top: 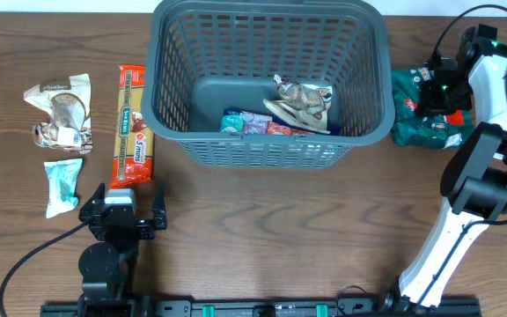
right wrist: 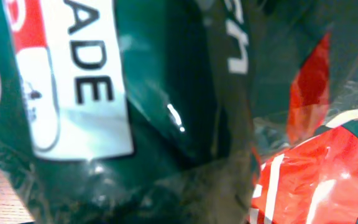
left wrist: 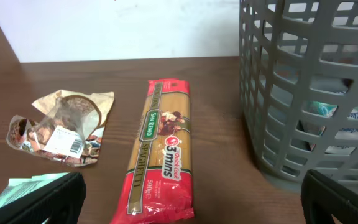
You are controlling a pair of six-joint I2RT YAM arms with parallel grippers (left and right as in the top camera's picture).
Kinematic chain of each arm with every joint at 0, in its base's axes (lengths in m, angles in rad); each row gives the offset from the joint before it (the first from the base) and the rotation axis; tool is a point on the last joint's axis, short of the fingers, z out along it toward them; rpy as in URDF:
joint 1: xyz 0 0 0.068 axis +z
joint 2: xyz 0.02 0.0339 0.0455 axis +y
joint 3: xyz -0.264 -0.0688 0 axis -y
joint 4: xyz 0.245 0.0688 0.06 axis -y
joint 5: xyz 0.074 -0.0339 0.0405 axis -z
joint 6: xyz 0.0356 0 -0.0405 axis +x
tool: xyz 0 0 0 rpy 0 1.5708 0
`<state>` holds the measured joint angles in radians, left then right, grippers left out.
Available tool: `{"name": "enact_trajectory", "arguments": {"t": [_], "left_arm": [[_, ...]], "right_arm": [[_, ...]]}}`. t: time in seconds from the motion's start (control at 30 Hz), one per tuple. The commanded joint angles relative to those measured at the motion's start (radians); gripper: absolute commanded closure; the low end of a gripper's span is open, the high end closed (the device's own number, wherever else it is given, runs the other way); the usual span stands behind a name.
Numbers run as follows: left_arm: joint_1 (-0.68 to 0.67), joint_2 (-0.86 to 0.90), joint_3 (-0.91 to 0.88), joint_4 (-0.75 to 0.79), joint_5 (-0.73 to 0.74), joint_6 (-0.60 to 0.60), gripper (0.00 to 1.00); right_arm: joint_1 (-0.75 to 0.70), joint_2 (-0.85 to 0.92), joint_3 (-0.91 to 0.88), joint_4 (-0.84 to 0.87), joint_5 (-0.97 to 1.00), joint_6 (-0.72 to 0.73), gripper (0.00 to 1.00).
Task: Pack container
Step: 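Lift the Nescafé bag with the right gripper and swing toward basket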
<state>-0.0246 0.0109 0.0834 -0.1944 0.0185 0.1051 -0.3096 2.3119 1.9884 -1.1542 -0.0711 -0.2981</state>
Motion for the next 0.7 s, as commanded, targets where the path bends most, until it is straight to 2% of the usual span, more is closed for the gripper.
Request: {"name": "enact_trajectory", "arguments": {"t": [0.0,0.67], "left_arm": [[-0.004,-0.007,-0.016,-0.029,-0.008,0.003,0.01],[-0.004,-0.007,-0.016,-0.029,-0.008,0.003,0.01]], "right_arm": [[0.031,0.086,-0.053,0.004,-0.068,0.005,0.99],[0.034,-0.265,-0.053,0.035,0.020,0.084,0.98]]}}
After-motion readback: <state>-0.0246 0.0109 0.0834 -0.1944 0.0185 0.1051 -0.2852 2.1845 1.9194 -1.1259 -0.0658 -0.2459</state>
